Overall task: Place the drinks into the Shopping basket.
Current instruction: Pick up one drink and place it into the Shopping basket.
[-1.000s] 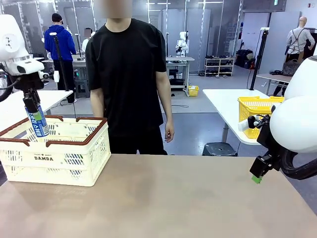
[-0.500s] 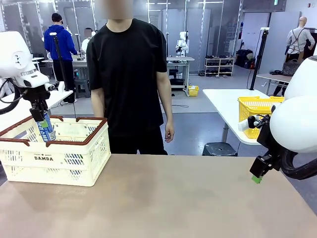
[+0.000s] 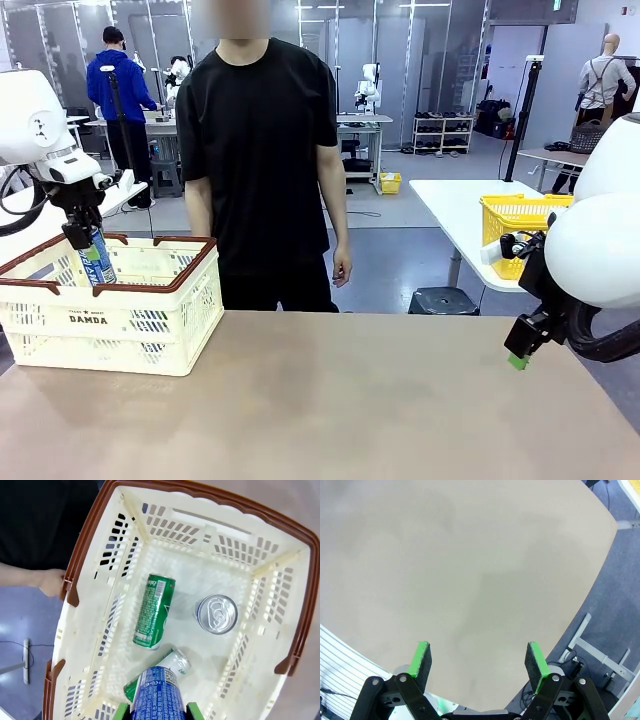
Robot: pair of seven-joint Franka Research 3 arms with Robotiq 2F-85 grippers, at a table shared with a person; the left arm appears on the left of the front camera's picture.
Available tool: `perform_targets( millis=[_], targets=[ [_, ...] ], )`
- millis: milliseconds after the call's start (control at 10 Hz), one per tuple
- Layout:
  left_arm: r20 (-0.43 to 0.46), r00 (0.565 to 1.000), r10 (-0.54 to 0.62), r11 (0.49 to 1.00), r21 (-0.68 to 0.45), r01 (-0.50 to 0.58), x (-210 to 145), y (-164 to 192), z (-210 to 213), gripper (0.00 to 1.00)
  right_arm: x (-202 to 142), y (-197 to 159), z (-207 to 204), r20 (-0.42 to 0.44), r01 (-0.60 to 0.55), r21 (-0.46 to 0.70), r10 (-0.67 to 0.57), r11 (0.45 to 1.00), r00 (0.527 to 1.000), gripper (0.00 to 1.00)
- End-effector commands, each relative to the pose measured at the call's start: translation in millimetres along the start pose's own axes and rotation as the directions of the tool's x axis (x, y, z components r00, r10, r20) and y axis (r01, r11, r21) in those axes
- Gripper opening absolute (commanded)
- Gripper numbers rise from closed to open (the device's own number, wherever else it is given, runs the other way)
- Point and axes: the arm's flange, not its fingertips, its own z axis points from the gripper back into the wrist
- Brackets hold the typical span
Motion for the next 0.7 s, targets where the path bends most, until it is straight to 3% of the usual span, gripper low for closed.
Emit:
perform_targets(
  millis=[0,400,600],
  targets=[
    [-0.002,1.000,0.022,1.000,-0.002,-0.022,1,0,5,0.58,0,0,0,-0.002,-0.001,0.002,0.001,1.000,1.000,0.94],
    [0.019,0.994,-0.109,0.993,-0.051,0.110,7,7,-32,0.58,0,0,0,-0.002,-0.001,0.002,0.001,1.000,1.000,0.94],
    [0.021,0.993,-0.117,0.992,-0.040,0.118,7,8,-50,0.58,0,0,0,-0.002,-0.001,0.002,0.001,1.000,1.000,0.94]
  ],
)
